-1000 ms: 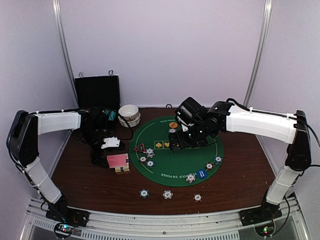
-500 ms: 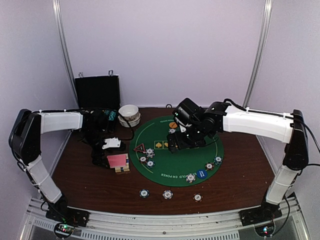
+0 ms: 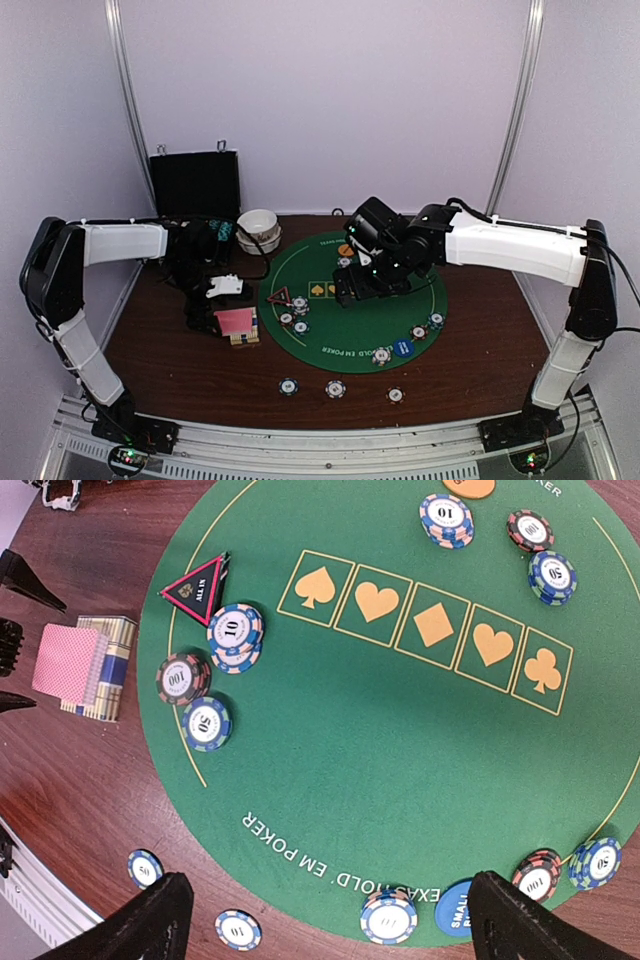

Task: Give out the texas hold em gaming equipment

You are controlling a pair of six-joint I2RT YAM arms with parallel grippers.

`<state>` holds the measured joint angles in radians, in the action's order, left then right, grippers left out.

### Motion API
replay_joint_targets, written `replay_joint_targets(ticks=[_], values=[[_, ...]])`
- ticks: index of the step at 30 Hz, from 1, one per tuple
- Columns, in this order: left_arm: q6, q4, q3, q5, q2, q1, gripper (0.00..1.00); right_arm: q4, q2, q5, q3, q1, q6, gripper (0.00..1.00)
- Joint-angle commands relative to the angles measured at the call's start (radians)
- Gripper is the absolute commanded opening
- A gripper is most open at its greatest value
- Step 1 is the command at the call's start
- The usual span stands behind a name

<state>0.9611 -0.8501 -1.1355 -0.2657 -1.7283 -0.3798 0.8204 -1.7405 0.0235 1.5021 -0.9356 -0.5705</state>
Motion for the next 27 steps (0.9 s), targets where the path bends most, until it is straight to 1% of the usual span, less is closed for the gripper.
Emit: replay_joint_targets(ticks=[1, 13, 27], values=[[-0.015, 0.028, -0.014, -0.019, -0.012, -0.005, 0.97, 0.006, 0.015, 0.014, 0.008, -0.006, 0.004, 1.0], [-0.031, 0.035, 0.0, -0.02, -0.029, -0.013, 0.98, 0.008, 0.033, 0.022, -0.007, -0.006, -0.002, 1.0], [-0.04, 0.102, 0.052, 0.017, -0.045, -0.024, 0.98, 0.004, 0.041, 0.023, -0.024, -0.006, -0.007, 0.99]])
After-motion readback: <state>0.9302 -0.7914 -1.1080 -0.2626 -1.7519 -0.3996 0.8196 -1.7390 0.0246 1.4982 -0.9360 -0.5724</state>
